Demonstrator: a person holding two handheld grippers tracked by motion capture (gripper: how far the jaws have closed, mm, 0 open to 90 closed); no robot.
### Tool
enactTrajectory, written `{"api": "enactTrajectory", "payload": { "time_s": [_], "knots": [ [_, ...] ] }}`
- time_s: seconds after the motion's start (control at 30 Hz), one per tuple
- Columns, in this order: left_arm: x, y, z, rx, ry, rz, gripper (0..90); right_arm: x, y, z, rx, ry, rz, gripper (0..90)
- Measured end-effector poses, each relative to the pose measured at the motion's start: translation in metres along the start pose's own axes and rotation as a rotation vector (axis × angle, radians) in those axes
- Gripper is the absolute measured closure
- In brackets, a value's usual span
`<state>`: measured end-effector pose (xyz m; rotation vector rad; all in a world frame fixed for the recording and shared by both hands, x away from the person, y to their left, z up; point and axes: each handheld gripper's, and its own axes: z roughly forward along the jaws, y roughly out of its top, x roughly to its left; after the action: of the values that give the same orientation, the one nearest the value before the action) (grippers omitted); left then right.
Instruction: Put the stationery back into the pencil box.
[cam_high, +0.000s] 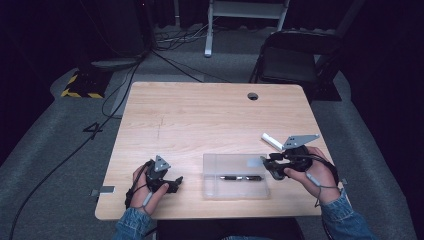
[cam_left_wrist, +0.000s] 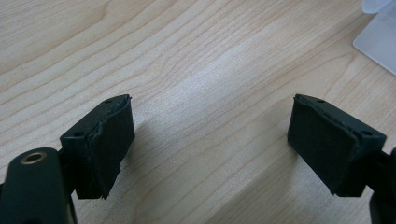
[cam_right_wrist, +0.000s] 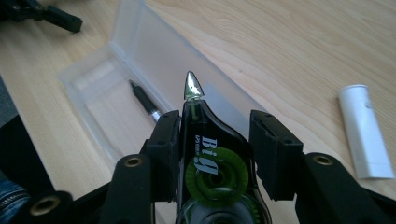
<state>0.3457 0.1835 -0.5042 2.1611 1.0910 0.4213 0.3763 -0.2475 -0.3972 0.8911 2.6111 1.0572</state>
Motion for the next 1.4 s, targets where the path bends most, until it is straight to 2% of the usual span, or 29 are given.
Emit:
{"api": "enactTrajectory", "payload": {
  "time_s": [0.3,0.67,1.4],
  "knots": [
    [0.000,0.000,0.000,-0.001,0.000,0.001,15.2,0.016,0.004,0.015,0.020,0.057,-0.034,55.1],
    [0.000,0.000,0.000,-0.001,0.000,0.000,15.2,0.027,0.005,0.031,0.047,0.100,-0.068,55.1],
    [0.000,0.000,0.000,0.000,0.000,0.000,15.2,0.033,-0.002,0.058,0.118,0.127,-0.122,55.1]
  ]
}}
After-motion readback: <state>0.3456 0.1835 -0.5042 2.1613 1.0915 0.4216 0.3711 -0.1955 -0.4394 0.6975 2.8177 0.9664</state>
